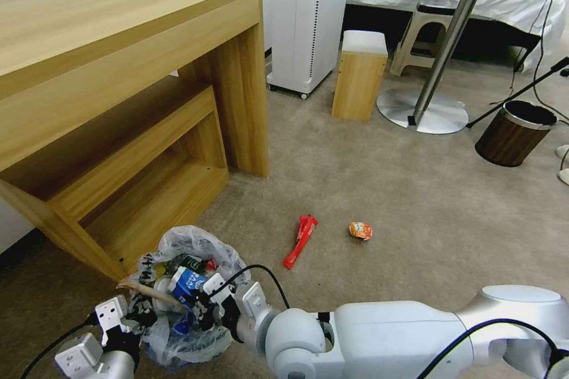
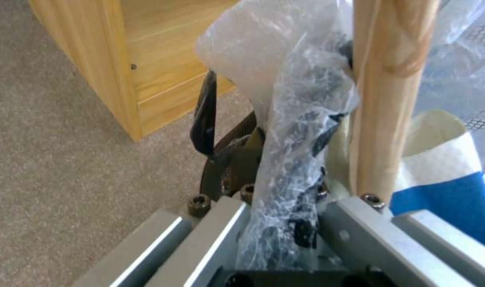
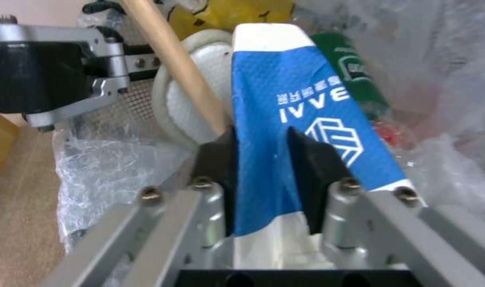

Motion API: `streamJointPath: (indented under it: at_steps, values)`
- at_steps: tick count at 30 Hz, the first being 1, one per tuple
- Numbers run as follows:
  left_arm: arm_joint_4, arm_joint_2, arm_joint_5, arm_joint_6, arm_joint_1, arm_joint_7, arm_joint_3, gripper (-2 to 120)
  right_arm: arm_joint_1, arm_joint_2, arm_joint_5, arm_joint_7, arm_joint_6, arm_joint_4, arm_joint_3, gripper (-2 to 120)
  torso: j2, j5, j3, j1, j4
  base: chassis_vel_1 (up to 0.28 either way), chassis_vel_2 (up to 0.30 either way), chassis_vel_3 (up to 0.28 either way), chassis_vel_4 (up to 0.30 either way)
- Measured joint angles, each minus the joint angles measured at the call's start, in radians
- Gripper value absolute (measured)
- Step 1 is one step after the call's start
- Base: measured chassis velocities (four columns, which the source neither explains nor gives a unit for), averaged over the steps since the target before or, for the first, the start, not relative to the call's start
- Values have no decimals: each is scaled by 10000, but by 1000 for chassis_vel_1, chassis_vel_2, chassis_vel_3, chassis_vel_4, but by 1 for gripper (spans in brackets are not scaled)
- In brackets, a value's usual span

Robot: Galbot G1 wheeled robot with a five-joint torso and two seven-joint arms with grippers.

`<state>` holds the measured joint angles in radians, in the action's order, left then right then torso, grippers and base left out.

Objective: Pick up the trash bin and place the garbage on the floor into it.

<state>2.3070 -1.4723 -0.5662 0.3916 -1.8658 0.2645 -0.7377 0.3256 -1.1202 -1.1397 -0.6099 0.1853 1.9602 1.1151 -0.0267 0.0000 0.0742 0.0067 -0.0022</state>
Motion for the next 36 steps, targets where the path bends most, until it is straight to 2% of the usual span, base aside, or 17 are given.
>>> streamJointPath:
  at_steps: [6,7,10,11,14,15,18,19,20,22,23,26,27,30,31,34,36]
  values:
    - [-151,3,-10,-17,76,-12,44,0,19,210,179,123,-105,308,-346,55,0,-1,0,0,0,0,0,0,0]
    - [-151,3,-10,-17,76,-12,44,0,19,210,179,123,-105,308,-346,55,0,-1,0,0,0,0,0,0,0]
    - [-227,29,-10,-18,128,-15,49,0,65,267,400,272,-277,415,-644,70,0,0,0,0,0,0,0,0,0]
    - [-227,29,-10,-18,128,-15,49,0,65,267,400,272,-277,415,-644,70,0,0,0,0,0,0,0,0,0]
    - [-238,52,-20,-19,147,-14,52,0,324,394,627,595,-676,506,-1348,86,0,0,0,0,0,0,0,0,0]
    - [-238,52,-20,-19,147,-14,52,0,324,394,627,595,-676,506,-1348,86,0,0,0,0,0,0,0,0,0]
    - [-257,90,-25,-19,147,-14,52,0,741,503,410,501,-794,663,-2530,97,0,1,0,0,1,0,0,0,0]
    - [-257,90,-25,-19,147,-14,52,0,741,503,410,501,-794,663,-2530,97,0,1,0,0,1,0,0,0,0]
    - [-257,111,-29,-19,146,-12,40,0,936,680,276,450,-804,777,-3096,99,0,1,0,0,3,0,0,0,0]
    - [-257,159,-54,-4,143,-4,12,0,1331,1057,-87,271,-729,1012,-4174,100,0,1,0,0,1,0,0,0,0]
    - [-257,159,-54,-4,143,-4,12,0,1331,1057,-87,271,-729,1012,-4174,100,0,1,0,0,1,0,0,0,0]
    - [-277,244,-119,4,146,1,-14,0,2017,1487,-690,-225,-562,1374,-5922,100,-1,2,0,0,0,0,0,0,0]
    - [-277,244,-119,4,146,1,-14,0,2017,1487,-690,-225,-562,1374,-5922,100,-1,2,0,0,0,0,0,0,0]
    - [-352,309,-152,19,195,28,-10,0,2816,1796,-1039,-537,-381,1673,-7609,100,0,2,0,0,0,0,0,0,0]
    - [-352,309,-152,19,195,28,-10,0,2816,1796,-1039,-537,-381,1673,-7609,100,0,2,0,0,0,0,0,0,0]
    - [-391,388,-229,44,246,53,12,0,3880,1963,-955,-702,-271,1743,-9062,100,0,2,0,0,1,0,0,0,0]
    - [-407,419,-251,45,253,58,14,0,4254,1969,-871,-716,-255,1751,-9490,100,0,2,0,0,0,0,0,0,0]
